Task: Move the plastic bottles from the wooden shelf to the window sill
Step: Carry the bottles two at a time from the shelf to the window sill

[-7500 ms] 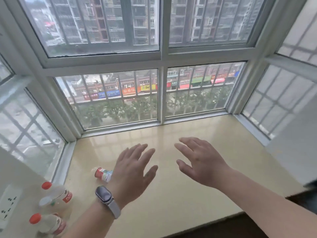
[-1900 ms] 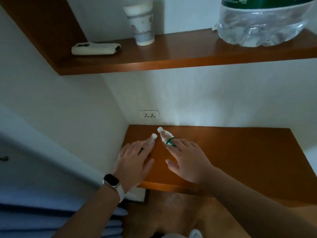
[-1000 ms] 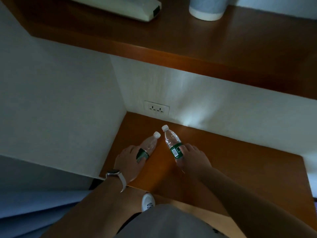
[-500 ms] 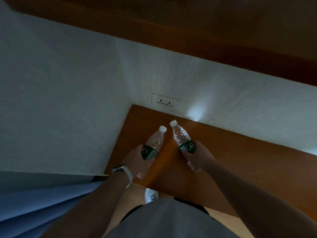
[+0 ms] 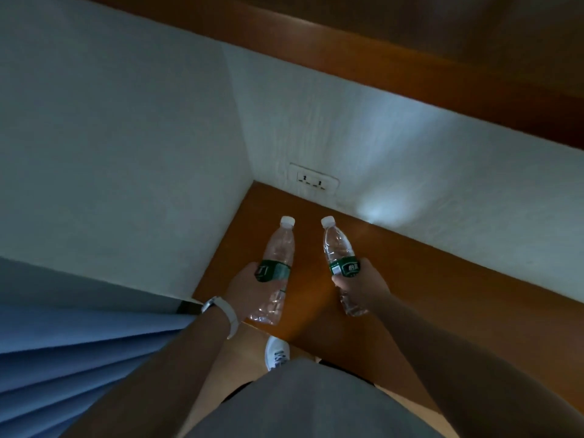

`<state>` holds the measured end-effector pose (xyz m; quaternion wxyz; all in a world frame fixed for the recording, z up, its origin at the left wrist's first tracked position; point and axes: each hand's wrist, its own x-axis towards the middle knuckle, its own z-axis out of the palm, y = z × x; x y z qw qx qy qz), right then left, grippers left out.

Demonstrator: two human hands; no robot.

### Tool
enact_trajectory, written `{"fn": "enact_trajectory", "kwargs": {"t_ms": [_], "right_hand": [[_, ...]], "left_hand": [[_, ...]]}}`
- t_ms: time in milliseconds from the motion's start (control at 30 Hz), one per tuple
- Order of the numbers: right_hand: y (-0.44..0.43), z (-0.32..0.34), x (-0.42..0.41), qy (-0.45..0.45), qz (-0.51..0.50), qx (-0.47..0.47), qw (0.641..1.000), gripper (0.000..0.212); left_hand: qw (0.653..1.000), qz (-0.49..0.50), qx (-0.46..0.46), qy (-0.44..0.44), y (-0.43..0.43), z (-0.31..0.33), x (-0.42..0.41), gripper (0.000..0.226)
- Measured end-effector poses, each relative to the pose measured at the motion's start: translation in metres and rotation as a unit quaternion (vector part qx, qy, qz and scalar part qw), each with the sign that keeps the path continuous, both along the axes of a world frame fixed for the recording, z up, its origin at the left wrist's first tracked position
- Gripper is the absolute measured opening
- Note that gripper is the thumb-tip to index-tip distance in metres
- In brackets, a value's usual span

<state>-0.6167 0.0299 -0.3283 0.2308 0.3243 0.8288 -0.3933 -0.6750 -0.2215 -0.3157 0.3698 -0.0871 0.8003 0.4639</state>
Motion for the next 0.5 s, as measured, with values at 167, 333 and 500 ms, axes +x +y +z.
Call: {"fn": "enact_trajectory", "kwargs": {"t_ms": [167,333,500], "right_hand": [[0.005,0.006,0.005,0.042,-0.011,-0.073,0.996,0.03],[0.016,0.023,0.012,0.064,0.006,-0.176,0.982,0.017],[0.031,0.045,0.019,0.091,0.026,-0.246,0.965,0.015]], "left_hand": [[0.998,0.061,0.008,0.017,0.0,0.018,0.024,0.045],[0.986,0.163,0.035,-0.004,0.009,0.026,0.047,0.053],[0.975,0.218,0.031,0.014,0.03,0.047,0.074,0.049]]}}
